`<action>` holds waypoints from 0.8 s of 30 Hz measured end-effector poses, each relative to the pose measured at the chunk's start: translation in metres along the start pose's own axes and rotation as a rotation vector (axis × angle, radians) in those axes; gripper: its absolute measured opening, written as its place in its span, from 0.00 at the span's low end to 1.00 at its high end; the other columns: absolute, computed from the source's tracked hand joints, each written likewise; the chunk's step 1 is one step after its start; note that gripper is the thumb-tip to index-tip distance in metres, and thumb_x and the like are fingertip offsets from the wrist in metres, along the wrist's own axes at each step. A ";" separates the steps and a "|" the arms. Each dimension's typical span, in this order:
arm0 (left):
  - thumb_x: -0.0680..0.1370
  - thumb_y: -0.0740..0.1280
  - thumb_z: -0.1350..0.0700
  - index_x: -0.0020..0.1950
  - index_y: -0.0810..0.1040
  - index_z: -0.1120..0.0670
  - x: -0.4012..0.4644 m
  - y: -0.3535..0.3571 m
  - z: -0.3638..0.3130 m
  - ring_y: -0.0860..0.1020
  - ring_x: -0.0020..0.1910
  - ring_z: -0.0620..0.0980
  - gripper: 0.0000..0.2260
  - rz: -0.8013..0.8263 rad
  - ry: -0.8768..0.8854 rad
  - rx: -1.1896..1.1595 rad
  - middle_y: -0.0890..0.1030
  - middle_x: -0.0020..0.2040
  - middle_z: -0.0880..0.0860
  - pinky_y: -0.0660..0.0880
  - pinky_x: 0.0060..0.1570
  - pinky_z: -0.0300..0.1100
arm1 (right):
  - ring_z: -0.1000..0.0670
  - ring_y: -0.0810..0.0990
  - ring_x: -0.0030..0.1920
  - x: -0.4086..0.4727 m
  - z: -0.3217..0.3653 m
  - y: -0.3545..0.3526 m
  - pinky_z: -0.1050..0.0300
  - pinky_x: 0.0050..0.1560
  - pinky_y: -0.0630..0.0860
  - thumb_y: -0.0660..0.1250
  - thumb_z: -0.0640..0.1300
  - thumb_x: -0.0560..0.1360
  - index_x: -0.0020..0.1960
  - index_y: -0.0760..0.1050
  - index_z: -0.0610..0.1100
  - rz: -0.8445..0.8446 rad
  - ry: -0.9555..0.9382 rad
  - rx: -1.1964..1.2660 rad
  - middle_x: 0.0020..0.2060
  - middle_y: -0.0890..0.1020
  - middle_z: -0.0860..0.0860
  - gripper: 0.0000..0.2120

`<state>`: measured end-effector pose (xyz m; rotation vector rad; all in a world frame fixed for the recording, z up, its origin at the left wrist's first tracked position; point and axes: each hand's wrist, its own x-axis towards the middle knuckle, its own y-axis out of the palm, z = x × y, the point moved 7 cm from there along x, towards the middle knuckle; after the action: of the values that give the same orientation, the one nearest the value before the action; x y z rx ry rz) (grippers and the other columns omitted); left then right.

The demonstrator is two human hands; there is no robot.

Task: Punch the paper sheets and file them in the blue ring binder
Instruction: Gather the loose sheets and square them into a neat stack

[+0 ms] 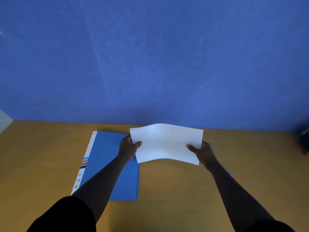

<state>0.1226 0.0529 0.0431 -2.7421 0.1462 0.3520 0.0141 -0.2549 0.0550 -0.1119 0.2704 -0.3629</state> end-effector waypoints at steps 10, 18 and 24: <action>0.74 0.72 0.63 0.54 0.80 0.56 -0.013 0.040 0.010 0.81 0.44 0.47 0.10 -0.051 0.074 -0.055 0.83 0.46 0.50 0.76 0.41 0.38 | 0.47 0.84 0.50 0.005 -0.040 -0.017 0.55 0.49 0.81 0.73 0.35 0.72 0.53 0.80 0.45 -0.047 0.072 0.132 0.50 0.85 0.46 0.11; 0.71 0.75 0.65 0.51 0.80 0.53 -0.011 0.054 0.025 0.81 0.44 0.50 0.12 -0.060 -0.054 -0.169 0.83 0.47 0.53 0.79 0.49 0.46 | 0.54 0.84 0.47 0.007 -0.046 -0.024 0.61 0.46 0.81 0.75 0.33 0.70 0.50 0.80 0.49 -0.061 0.063 0.135 0.47 0.85 0.51 0.14; 0.71 0.76 0.62 0.53 0.80 0.55 -0.008 0.058 0.031 0.82 0.47 0.54 0.12 -0.060 -0.079 -0.127 0.83 0.49 0.55 0.80 0.51 0.50 | 0.53 0.84 0.46 0.007 -0.049 -0.025 0.62 0.45 0.81 0.74 0.34 0.71 0.48 0.80 0.48 -0.104 0.058 0.180 0.46 0.85 0.51 0.12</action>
<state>0.0988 0.0109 -0.0030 -2.8450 0.0217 0.4668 -0.0019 -0.2835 0.0108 0.0618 0.2881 -0.4930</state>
